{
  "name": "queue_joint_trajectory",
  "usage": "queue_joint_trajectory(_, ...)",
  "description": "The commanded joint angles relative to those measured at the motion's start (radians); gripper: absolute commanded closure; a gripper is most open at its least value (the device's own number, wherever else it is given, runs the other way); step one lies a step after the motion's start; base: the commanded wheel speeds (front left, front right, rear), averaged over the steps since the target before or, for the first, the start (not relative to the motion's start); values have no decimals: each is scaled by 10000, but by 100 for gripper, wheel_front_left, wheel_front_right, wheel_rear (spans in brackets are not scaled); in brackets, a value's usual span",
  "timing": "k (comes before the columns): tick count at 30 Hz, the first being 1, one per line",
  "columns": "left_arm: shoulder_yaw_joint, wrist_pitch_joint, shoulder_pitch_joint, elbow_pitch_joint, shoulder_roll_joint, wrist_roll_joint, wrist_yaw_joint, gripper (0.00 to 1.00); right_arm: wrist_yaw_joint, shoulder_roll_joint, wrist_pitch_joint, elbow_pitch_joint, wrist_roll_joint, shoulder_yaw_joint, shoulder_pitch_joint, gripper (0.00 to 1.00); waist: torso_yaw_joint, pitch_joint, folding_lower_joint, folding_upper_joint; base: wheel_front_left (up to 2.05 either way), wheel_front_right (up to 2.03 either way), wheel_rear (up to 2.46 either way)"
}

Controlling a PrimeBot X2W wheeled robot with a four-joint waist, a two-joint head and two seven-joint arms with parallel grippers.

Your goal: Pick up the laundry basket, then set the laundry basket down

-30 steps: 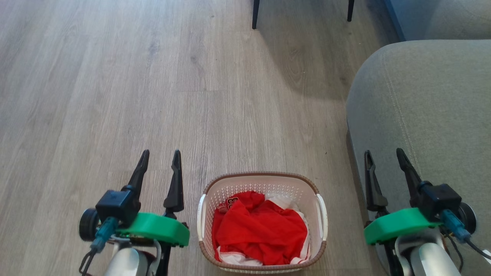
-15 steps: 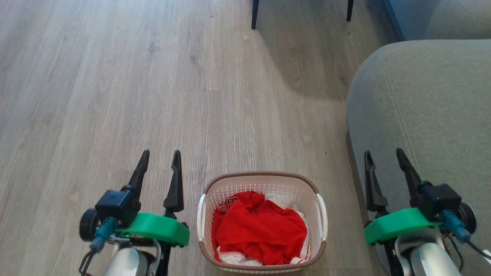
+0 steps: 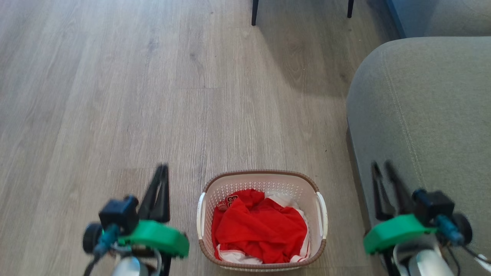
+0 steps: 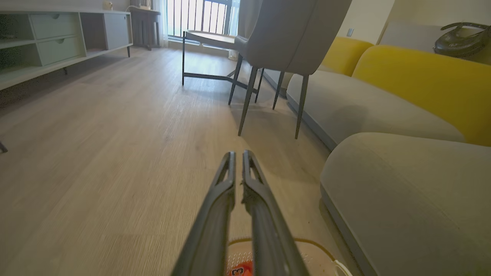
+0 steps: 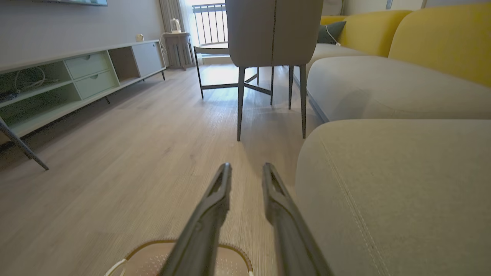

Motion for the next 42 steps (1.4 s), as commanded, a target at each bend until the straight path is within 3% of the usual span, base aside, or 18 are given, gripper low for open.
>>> queue_joint_trajectory(1,9,5,133,188,0,-55,-5,100,0,2,10,203,56,11,78,100,-4,1,0,0,0,0,0)
queue_joint_trajectory(42,899,975,-213,548,232,-4660,-490,100,19,-212,964,544,5022,-340,-261,100,-191,-71,0,0,0,0,0)
